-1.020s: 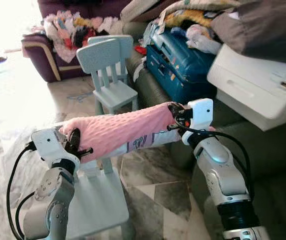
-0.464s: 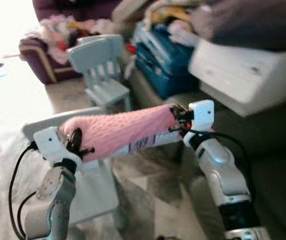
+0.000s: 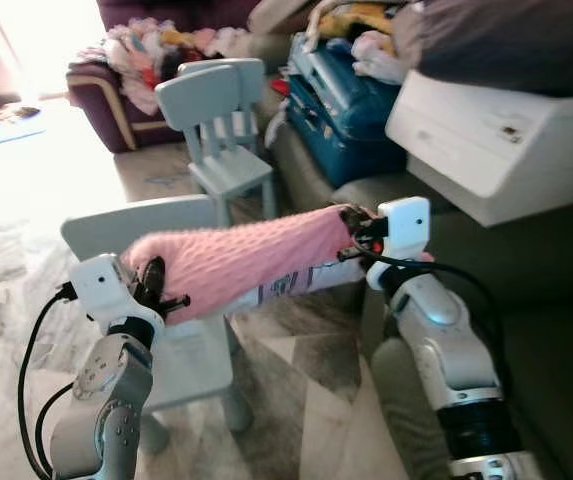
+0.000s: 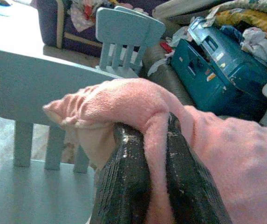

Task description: Move the pillow to the sofa

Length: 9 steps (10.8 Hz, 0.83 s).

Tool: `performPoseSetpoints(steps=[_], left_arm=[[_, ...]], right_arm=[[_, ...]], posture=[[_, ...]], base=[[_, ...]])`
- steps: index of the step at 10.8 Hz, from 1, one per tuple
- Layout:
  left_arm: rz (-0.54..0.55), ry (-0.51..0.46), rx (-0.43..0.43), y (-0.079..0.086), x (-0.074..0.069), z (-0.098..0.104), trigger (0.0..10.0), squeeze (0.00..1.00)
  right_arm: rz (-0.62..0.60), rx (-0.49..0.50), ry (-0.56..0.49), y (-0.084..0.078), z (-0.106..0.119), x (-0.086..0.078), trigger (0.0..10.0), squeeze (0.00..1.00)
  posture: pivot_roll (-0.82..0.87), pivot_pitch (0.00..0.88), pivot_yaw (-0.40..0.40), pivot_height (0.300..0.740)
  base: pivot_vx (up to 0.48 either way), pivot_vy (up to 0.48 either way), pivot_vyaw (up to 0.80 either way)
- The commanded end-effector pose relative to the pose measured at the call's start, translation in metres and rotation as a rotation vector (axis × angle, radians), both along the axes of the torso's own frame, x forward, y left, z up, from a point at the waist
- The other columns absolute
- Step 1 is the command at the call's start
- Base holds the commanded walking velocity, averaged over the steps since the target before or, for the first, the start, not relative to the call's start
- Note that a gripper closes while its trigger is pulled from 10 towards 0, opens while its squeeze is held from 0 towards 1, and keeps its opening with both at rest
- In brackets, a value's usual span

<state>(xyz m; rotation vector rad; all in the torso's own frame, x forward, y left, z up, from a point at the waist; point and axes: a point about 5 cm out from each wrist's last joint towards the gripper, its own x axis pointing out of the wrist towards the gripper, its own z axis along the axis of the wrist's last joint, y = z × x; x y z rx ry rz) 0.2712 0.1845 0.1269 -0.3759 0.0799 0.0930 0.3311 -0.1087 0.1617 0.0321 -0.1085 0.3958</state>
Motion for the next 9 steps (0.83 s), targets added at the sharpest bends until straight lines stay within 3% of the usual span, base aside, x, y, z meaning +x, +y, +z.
performPoseSetpoints(steps=[1,6,9], left_arm=[[0.012,-0.018,0.011,0.002,0.0003,0.0051,10.0,0.0],[0.032,-0.018,-0.016,0.0084,0.002,0.0045,10.0,0.0],[0.039,-0.018,-0.028,0.0109,0.0023,0.0044,10.0,0.0]], right_arm=[[-0.008,0.004,-0.032,-0.003,0.0075,0.0007,10.0,0.0],[-0.011,0.003,-0.031,-0.0037,0.0065,0.0005,10.0,0.0],[-0.01,0.004,-0.031,-0.0028,0.0064,0.0006,10.0,0.0]], posture=[[-0.24,0.0,0.056,0.74],[-0.24,0.0,0.058,0.74],[-0.24,0.0,0.06,0.74]], base=[[0.0,0.0,0.0],[0.0,0.0,0.0],[0.0,0.48,0.0]])
